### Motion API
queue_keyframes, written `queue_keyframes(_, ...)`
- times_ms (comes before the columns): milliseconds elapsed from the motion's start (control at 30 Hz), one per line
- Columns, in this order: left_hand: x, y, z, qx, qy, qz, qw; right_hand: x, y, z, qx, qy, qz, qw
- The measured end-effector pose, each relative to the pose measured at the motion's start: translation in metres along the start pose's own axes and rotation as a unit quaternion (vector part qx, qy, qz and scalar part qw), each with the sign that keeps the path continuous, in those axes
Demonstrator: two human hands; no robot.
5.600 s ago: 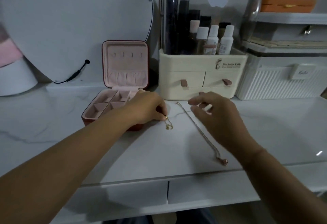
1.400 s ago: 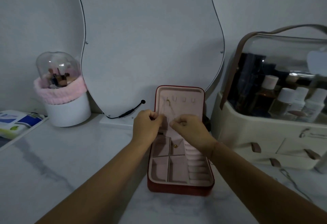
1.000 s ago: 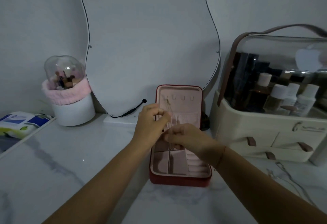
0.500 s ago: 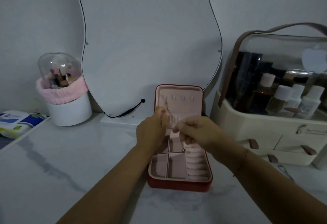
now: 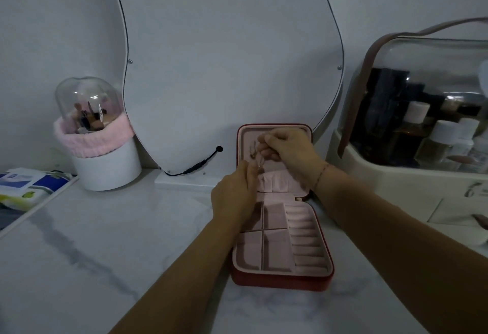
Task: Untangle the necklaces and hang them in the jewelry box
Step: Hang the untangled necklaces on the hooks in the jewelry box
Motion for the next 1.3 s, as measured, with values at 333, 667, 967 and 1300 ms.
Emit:
queue_keyframes(333,-0.002,-0.002,0.003,-0.057,0.007,0.007,0.998,-0.043,-0.024,0.007,-0.073,-0.046,0.025,0.996)
queue_keyframes(667,-0.051,-0.011,-0.044,-0.110,0.096,0.148,0.978,-0.176,-0.172,-0.003,-0.343,0.065,0.118,0.930)
queue_keyframes(967,-0.102,0.007,-0.045,-0.062,0.177,0.241,0.952,-0.191,-0.161,-0.056,-0.413,0.096,0.070,0.903)
queue_keyframes(1300,-0.113,0.003,-0.047,-0.034,0.207,0.183,0.960,-0.186,-0.159,-0.069,-0.430,0.139,0.104,0.886)
Point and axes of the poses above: each hand's wrist, its own x-axis towards the middle knuckle, its own y-axis out of the palm, z = x × y, the point moved 2 cm from there along x, towards the middle knuckle, and after that the axes turned 12 degrees about -y, right-handed, at the moved point
